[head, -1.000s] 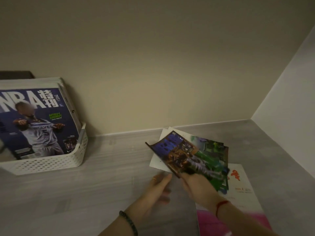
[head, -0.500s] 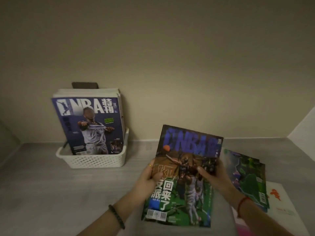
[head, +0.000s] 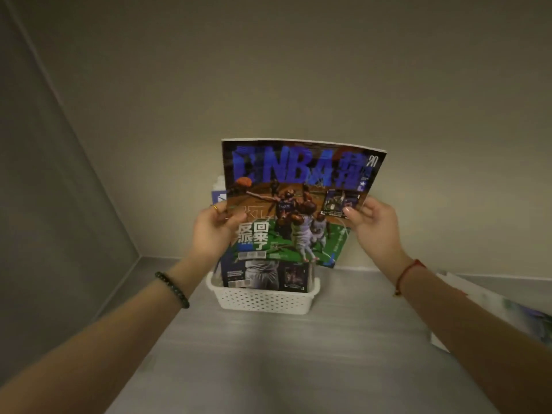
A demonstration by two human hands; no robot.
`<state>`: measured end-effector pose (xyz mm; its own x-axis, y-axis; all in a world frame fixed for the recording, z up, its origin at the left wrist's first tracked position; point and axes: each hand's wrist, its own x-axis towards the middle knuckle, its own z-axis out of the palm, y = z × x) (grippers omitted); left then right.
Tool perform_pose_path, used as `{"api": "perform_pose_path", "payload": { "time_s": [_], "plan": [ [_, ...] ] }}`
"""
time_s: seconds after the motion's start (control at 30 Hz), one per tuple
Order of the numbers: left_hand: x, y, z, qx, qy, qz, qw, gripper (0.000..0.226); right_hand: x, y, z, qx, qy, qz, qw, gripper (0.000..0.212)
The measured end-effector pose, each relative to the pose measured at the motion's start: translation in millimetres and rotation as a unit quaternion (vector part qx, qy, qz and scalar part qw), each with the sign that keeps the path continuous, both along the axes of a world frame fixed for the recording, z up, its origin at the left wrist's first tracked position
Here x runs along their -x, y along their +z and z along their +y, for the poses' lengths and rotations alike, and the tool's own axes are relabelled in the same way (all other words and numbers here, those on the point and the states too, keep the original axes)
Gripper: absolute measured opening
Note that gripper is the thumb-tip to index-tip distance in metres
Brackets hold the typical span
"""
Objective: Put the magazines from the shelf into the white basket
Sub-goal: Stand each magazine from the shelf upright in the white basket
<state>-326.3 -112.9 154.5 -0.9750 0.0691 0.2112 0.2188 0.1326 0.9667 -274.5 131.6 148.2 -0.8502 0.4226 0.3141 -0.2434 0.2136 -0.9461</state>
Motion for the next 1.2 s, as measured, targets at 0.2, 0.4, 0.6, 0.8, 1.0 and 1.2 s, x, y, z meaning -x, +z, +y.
{"api": "perform_pose_path", "payload": {
  "time_s": [0.2, 0.4, 0.6, 0.8, 1.0, 1.2],
  "plan": [
    [49.9, -33.2, -31.5, 0.015, 0.033, -0.08, 0.996, 0.026, 46.4, -21.7, -42.7, -0.04, -0.038, -0.046, 0.997, 0.019],
    [73.8, -70.4, -45.0, -0.01, 0.101, -0.116, 0.988, 0.023, 78.9, -29.5, -57.2, -0.091, -0.066, -0.076, 0.991, 0.01],
    [88.1, -82.3, -58.6, -0.016, 0.105, -0.095, 0.99, 0.026, 82.7, -53.4, -58.6, -0.128, -0.1, -0.114, 0.98, 0.019],
    [81.0, -106.7, -48.2, 0.036, 0.128, -0.133, 0.982, 0.022, 73.2, -91.2, -52.8, -0.111, -0.148, -0.16, 0.97, 0.034],
    [76.2, -102.7, -42.2, 0.082, 0.154, -0.152, 0.973, 0.025, 77.4, -90.6, -43.9, -0.192, -0.096, -0.204, 0.955, 0.005],
    [37.6, -103.4, -17.7, 0.084, 0.098, -0.138, 0.982, 0.029, 34.9, -103.1, -12.3, -0.216, -0.052, -0.26, 0.94, 0.027]
  ]
}}
